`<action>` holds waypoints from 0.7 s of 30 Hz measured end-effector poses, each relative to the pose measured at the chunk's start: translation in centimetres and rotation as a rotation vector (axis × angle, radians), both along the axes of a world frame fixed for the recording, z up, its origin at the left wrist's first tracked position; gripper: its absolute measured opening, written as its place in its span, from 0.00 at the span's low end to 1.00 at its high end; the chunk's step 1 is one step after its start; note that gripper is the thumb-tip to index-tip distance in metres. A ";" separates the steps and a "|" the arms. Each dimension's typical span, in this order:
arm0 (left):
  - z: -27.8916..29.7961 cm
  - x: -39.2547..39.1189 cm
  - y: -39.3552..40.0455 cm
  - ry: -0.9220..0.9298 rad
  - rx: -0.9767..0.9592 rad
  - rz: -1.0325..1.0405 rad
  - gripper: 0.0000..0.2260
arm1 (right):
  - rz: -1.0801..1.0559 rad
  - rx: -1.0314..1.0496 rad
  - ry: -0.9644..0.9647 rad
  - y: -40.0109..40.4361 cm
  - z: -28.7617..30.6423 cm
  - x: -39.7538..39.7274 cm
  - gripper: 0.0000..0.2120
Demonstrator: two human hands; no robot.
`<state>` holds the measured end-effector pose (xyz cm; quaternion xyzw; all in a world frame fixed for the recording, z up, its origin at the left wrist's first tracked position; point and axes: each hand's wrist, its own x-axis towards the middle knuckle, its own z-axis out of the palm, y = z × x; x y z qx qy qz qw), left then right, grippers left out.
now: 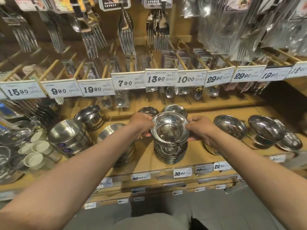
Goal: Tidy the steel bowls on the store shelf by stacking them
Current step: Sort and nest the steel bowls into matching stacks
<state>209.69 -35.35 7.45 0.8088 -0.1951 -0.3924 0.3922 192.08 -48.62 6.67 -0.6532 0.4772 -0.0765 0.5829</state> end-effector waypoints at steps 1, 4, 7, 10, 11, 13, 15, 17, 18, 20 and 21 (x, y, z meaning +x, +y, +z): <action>-0.3 -0.2 -0.2 0.004 0.003 0.020 0.04 | 0.006 -0.003 0.007 -0.2 -0.3 0.0 0.04; -1.4 -0.7 -0.9 -0.022 0.000 0.108 0.12 | 0.029 -0.024 0.005 -1.2 -0.9 0.0 0.04; -2.2 -1.0 -1.7 -0.030 0.021 0.144 0.14 | 0.036 -0.033 0.024 -2.1 -1.5 0.0 0.05; -3.0 -1.2 -2.1 -0.072 0.073 0.133 0.09 | 0.054 -0.064 0.083 -2.7 -2.6 -0.1 0.05; -3.2 -1.4 -2.3 -0.095 0.087 0.125 0.08 | 0.055 -0.080 0.104 -2.9 -2.9 -0.1 0.05; -3.8 -1.7 -2.6 -0.140 0.109 0.123 0.08 | 0.061 -0.103 0.120 -3.1 -3.8 -0.2 0.05; -4.4 -2.1 -2.7 -0.197 0.136 0.130 0.08 | 0.090 -0.121 0.131 -3.2 -4.4 -0.2 0.04; -5.1 -2.4 -2.6 -0.224 0.135 0.144 0.06 | 0.150 -0.163 0.144 -3.3 -5.0 -0.3 0.05; -5.4 -2.5 -2.5 -0.219 0.129 0.151 0.05 | 0.171 -0.177 0.148 -3.2 -5.2 -0.4 0.06; -5.7 -2.8 -2.4 -0.195 0.131 0.162 0.04 | 0.192 -0.185 0.123 -3.2 -5.6 -0.6 0.03; -5.8 -2.9 -2.4 -0.198 0.140 0.155 0.04 | 0.182 -0.185 0.109 -3.1 -5.7 -0.6 0.06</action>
